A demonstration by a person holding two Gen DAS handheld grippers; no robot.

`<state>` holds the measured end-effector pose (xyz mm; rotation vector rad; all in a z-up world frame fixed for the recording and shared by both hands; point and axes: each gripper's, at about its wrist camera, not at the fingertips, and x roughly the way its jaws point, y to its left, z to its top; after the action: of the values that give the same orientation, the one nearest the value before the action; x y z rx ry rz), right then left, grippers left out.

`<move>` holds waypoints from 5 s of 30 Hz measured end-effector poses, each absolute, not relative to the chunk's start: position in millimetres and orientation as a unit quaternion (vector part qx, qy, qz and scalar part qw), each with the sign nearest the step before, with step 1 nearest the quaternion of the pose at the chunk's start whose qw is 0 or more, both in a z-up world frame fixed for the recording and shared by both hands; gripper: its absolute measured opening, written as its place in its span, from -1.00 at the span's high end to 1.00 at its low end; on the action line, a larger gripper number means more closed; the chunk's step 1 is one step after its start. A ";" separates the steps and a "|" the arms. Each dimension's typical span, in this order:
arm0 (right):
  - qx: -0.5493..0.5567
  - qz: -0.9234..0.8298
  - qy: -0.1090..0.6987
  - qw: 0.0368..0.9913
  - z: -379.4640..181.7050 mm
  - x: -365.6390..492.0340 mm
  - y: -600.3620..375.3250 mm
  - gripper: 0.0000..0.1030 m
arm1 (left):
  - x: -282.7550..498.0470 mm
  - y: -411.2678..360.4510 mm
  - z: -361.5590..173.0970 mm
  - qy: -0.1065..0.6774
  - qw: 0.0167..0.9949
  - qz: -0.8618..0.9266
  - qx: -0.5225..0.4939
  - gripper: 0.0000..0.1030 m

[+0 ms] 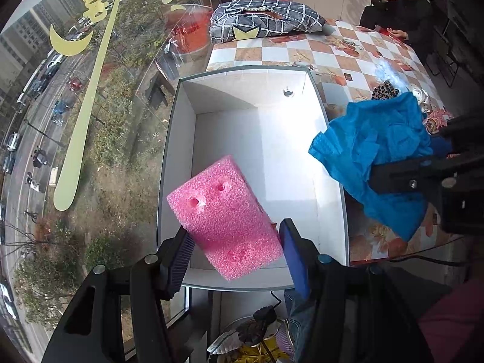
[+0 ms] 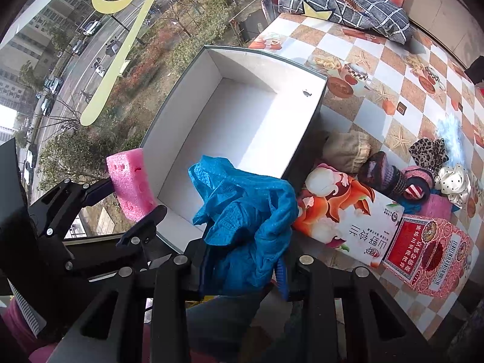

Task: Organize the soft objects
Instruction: 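Carry the pink sponge and blue cloth over the open white box with both grippers, then open both grippers to drop the sponge and cloth into the white box, then move both grippers back toward the remaining soft items, then grasp the light blue fluffy piece with the left gripper while the right gripper grasps the white polka-dot bow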

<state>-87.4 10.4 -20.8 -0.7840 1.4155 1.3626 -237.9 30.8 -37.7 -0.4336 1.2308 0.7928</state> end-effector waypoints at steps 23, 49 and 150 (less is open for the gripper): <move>-0.329 0.562 0.581 0.488 -22.1 -90.4 11.6 0.33 | -240.9 34.8 -42.0 0.556 0.721 0.360 -0.205 -0.18; -0.335 0.569 0.585 0.470 -33.7 -109.9 47.8 0.33 | -253.4 67.1 -65.2 0.554 0.694 0.382 -0.257 -0.19; -0.032 0.350 0.750 0.560 -141.6 300.1 -114.7 0.35 | 217.3 67.8 -109.9 0.676 0.713 0.118 -0.142 -0.99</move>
<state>300.1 -114.7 -141.6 -0.0746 1.7680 0.8254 217.3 67.8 -109.9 -0.3151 1.4992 0.2606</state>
